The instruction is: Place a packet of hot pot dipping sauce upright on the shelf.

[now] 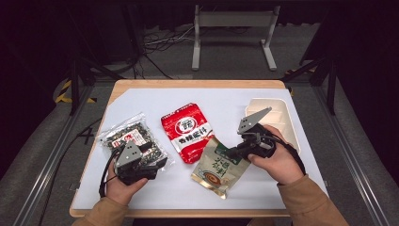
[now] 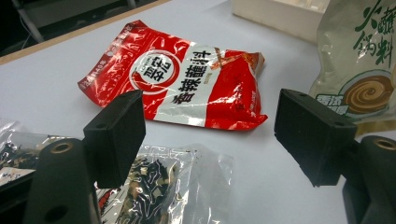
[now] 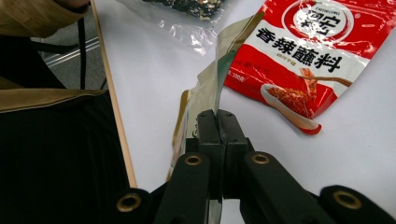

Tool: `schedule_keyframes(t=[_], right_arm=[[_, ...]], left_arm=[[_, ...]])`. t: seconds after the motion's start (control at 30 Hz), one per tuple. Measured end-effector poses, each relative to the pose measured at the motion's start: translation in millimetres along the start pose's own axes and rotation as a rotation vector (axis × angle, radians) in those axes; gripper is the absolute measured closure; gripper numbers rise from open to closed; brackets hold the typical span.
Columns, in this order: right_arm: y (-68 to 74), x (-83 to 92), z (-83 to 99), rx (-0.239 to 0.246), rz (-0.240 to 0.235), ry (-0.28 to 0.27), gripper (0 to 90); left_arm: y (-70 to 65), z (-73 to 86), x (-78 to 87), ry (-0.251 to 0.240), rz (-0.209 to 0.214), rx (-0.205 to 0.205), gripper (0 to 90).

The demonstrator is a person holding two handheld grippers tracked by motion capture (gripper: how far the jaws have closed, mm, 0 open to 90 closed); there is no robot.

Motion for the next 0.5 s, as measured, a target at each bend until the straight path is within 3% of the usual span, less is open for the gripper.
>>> schedule_keyframes(t=[0.17, 0.5], right_arm=[[4.6, 9.1, -3.1, 0.020, -0.009, -0.007, 90.0], [4.1, 27.4, -10.8, 0.040, 0.079, -0.007, 90.0]], left_arm=[[0.1, -0.1, 0.2, -0.002, -0.002, -0.002, 25.7], [1.3, 0.5, 0.3, 0.000, -0.005, 0.004, 25.9]])
Point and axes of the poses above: each handheld gripper's, and its own axes: x roughly backward along the jaws, z roughly out of its underside, y roughly to its left, the point moved 2 cm from there along -x, roughly forward along the jaws, and after that the axes turned 11 degrees about y, right-handed, at the moved point
